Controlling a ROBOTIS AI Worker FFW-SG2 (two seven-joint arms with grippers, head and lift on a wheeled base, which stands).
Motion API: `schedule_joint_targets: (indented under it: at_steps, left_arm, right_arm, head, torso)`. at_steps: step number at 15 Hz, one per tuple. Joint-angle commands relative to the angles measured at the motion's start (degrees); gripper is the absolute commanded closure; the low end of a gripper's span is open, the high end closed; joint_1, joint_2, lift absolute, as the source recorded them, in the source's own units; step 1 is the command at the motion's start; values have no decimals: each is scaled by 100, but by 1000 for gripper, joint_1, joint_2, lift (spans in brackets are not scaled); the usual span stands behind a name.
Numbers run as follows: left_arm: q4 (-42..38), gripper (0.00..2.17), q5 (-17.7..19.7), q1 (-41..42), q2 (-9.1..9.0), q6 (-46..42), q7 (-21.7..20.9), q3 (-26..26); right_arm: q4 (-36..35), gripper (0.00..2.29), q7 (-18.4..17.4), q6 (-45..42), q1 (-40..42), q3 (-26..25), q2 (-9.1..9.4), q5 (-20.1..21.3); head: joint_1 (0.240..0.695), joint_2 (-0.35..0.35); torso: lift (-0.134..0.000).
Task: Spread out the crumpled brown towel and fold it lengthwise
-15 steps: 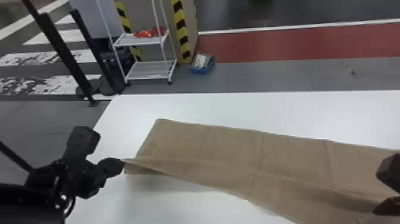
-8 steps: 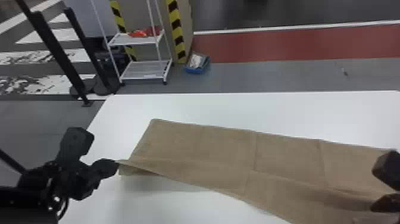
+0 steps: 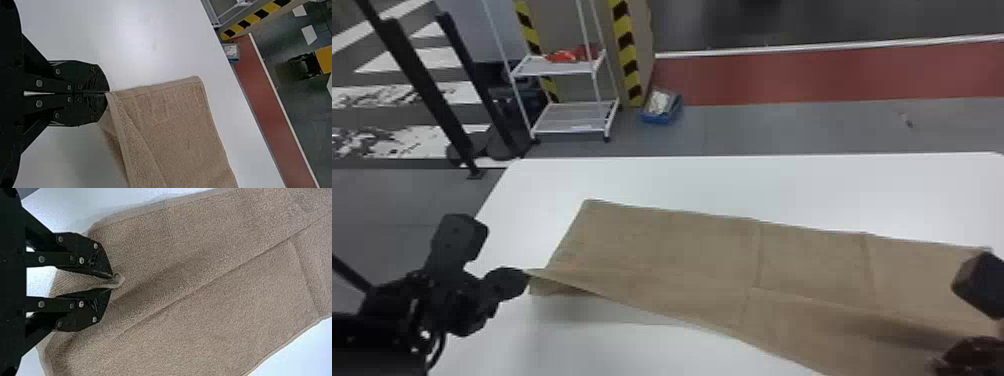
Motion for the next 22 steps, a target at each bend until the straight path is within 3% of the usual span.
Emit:
schedule_joint_targets:
  at_steps: [1,6,7,9,17,21,22]
  left_arm:
    - [4,1781,-2,-18,9,0,-4,0]
    - [4,1781,-19,-26,35,0,-30,18]
    - [4,1781,-19,-26,35,0,-30,18]
    - [12,1781,-28,-26,35,0,-30,9]
    - [-5,1781,-11,9,35,0,-39,18]
    - [-5,1781,-2,18,35,-70,-39,27]
    - [4,1781,-2,26,35,-105,-48,44]
  right_arm:
    - [6,967,28,-18,-33,-8,0,-49]
    - [-30,944,28,-53,20,-333,0,-198]
    - [-21,643,28,-53,46,-342,0,-190]
    - [-12,451,28,-53,82,-333,-9,-190]
    - [-495,400,28,17,293,-342,-27,-190]
    - [-654,407,28,-141,424,-254,-80,188]
    - [-618,407,28,-563,416,-271,-150,206]
  head:
    - [695,173]
    - [695,172]
    - [695,165]
    - [695,157]
    - [695,172]
    - [695,175]
    - [695,176]
  torso:
    - [-124]
    - [-124]
    - [-124]
    - [-124]
    - [-124]
    - [-124]
    - [-124]
